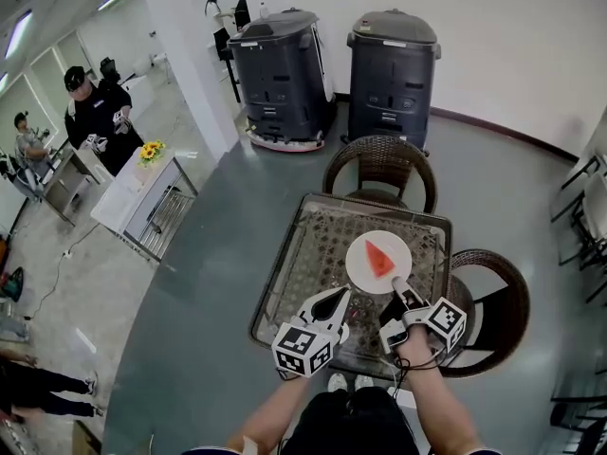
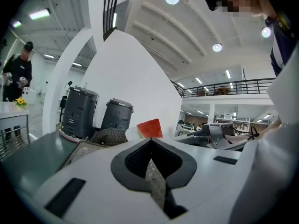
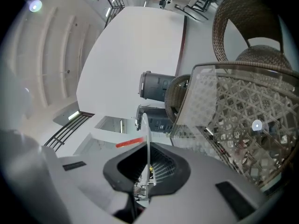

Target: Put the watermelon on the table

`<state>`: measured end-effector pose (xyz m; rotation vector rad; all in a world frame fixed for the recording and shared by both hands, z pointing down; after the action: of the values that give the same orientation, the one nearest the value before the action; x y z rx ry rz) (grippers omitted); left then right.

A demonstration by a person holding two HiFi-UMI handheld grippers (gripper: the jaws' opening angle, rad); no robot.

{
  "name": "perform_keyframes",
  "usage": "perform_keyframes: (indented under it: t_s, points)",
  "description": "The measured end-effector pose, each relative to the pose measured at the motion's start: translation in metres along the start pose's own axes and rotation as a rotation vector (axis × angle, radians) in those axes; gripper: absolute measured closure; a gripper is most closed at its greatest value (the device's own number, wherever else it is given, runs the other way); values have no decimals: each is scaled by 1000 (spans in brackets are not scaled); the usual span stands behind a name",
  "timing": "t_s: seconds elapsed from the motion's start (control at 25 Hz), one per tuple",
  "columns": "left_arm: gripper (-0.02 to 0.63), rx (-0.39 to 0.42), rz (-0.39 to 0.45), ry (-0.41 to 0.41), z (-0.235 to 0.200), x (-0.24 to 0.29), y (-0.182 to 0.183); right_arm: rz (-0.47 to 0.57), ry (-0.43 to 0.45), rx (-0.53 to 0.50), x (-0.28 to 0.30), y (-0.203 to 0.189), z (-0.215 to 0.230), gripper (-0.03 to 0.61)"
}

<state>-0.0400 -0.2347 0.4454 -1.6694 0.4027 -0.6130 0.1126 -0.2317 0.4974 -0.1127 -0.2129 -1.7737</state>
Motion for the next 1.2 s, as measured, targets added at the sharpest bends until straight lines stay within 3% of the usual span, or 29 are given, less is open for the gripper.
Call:
perform_keyframes:
  t_s: [0.4, 0.76, 1.2]
  points:
    - [609, 14, -32, 43, -14, 26, -28, -68, -80, -20, 31, 16, 41, 568]
    - [609, 24, -99, 44, -22, 53, -69, -133, -166, -20, 69, 31, 108, 568]
    - [611, -14, -163, 43, -24, 46, -109, -183, -222, -14, 80, 16, 169, 568]
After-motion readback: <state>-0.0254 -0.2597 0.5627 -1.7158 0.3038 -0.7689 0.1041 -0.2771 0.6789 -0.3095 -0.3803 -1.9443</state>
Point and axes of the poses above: the fingertips, and each gripper's own axes: x forward along the fingers, z to its right, y out of its top, the point moved 2 cm from there along -x, backward along the fingers, and after that the axes turned 10 degrees about x, right-handed, at the moved point
